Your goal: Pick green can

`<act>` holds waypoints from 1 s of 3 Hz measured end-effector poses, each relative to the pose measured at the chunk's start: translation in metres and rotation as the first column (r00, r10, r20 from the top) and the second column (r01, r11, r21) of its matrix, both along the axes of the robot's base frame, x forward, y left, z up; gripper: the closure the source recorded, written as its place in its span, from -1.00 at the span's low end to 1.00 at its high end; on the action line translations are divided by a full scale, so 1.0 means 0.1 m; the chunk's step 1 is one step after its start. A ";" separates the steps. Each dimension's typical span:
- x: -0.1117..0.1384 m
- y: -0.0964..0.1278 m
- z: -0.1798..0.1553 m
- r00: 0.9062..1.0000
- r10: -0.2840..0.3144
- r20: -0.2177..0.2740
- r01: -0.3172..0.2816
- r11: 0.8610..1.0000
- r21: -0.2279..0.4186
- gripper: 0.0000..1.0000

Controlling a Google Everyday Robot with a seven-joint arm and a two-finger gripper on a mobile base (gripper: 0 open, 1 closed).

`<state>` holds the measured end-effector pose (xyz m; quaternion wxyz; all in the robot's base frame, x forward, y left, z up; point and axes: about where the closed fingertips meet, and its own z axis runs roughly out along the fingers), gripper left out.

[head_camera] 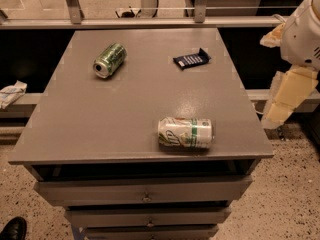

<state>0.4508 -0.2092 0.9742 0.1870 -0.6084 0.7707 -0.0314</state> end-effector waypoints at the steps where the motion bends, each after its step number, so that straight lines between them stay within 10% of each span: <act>1: 0.45 0.29 -0.11 0.992 0.096 0.087 -0.104 0.990 0.091 -1.00; 3: 1.13 0.90 -0.17 0.955 0.216 0.203 -0.260 0.938 0.228 -1.00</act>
Offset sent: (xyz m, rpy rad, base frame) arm 0.1112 0.0701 -0.0271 0.2266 -0.1842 0.2521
